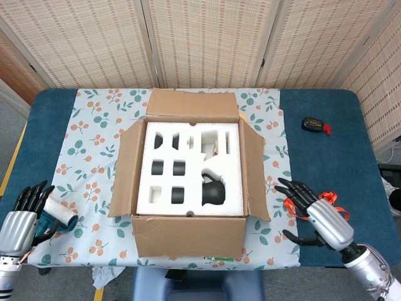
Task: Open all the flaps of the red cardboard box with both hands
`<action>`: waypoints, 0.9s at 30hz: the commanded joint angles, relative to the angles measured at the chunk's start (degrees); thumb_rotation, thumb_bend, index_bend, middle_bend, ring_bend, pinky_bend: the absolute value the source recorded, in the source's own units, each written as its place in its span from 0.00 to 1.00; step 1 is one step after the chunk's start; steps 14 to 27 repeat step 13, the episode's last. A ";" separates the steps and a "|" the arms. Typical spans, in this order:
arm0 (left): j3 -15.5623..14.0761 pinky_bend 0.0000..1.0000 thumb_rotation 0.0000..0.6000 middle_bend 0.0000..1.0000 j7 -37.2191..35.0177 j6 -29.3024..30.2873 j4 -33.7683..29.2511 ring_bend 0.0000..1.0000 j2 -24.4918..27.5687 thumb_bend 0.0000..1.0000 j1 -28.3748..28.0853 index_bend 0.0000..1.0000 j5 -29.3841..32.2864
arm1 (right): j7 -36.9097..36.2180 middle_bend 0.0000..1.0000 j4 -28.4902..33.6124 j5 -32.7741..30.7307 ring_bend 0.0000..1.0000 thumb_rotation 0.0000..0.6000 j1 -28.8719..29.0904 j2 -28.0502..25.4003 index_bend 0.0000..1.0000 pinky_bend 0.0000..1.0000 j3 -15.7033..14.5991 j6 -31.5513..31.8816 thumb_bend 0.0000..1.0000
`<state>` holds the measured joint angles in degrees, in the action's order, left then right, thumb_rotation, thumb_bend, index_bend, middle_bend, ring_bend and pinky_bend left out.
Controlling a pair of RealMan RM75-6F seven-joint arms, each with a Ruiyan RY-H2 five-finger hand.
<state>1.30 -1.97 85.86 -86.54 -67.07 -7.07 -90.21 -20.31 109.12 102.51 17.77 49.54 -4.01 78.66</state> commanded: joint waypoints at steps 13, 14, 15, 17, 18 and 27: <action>-0.67 0.00 1.00 0.00 3.70 0.16 -0.41 0.00 -0.96 0.42 0.15 0.00 -0.74 | 23.46 0.00 -20.68 -19.81 0.00 1.00 -11.36 16.91 0.00 0.00 5.97 6.04 0.37; -0.67 0.00 1.00 0.00 3.70 0.16 -0.41 0.00 -0.96 0.42 0.15 0.00 -0.74 | 23.46 0.00 -20.68 -19.81 0.00 1.00 -11.36 16.91 0.00 0.00 5.97 6.04 0.37; -0.67 0.00 1.00 0.00 3.70 0.16 -0.41 0.00 -0.96 0.42 0.15 0.00 -0.74 | 23.46 0.00 -20.68 -19.81 0.00 1.00 -11.36 16.91 0.00 0.00 5.97 6.04 0.37; -0.67 0.00 1.00 0.00 3.70 0.16 -0.41 0.00 -0.96 0.42 0.15 0.00 -0.74 | 23.46 0.00 -20.68 -19.81 0.00 1.00 -11.36 16.91 0.00 0.00 5.97 6.04 0.37; -0.67 0.00 1.00 0.00 3.70 0.16 -0.41 0.00 -0.96 0.42 0.15 0.00 -0.74 | 23.46 0.00 -20.68 -19.81 0.00 1.00 -11.36 16.91 0.00 0.00 5.97 6.04 0.37; -0.67 0.00 1.00 0.00 3.70 0.16 -0.41 0.00 -0.96 0.42 0.15 0.00 -0.74 | 23.46 0.00 -20.68 -19.81 0.00 1.00 -11.36 16.91 0.00 0.00 5.97 6.04 0.37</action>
